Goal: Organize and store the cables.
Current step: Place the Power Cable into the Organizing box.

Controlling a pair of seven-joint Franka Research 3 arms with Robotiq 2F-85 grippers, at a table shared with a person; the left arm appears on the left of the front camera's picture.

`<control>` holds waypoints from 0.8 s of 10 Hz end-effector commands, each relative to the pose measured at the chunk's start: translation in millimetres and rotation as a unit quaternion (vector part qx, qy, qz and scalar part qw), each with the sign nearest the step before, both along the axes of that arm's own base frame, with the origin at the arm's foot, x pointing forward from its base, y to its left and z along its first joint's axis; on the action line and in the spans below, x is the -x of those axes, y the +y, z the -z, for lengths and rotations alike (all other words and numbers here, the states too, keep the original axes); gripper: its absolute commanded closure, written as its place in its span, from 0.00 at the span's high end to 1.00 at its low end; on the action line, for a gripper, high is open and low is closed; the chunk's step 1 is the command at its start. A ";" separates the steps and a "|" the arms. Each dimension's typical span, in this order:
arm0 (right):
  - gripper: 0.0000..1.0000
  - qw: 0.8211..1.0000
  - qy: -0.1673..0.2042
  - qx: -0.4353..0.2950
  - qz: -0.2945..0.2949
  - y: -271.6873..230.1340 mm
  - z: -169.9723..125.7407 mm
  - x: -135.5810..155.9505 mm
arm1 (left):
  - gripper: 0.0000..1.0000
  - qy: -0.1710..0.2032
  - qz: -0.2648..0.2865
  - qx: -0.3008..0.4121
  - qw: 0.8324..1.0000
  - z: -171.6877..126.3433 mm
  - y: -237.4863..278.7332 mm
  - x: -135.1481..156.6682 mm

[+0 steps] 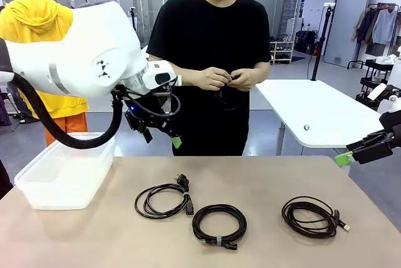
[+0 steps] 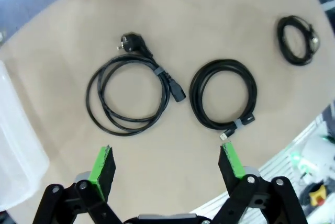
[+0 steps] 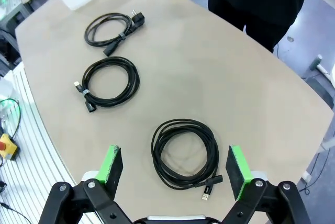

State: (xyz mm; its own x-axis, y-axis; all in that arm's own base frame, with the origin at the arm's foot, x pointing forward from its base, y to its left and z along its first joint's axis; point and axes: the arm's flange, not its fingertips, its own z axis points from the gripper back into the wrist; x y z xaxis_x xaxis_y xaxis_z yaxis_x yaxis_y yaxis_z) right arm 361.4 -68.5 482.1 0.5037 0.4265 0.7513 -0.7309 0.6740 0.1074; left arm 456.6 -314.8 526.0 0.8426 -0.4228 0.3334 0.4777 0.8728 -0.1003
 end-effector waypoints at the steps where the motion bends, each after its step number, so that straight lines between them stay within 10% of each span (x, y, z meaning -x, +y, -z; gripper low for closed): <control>1: 1.00 0.994 -0.055 -0.024 -0.089 -32.1 -3.1 15.4 | 1.00 0.080 -0.065 -0.024 0.994 18.8 -31.0 -26.3; 8: 1.00 0.967 -0.128 -0.117 -0.184 -80.5 49.8 46.9 | 1.00 0.151 -0.184 -0.101 0.966 116.1 -87.9 -88.6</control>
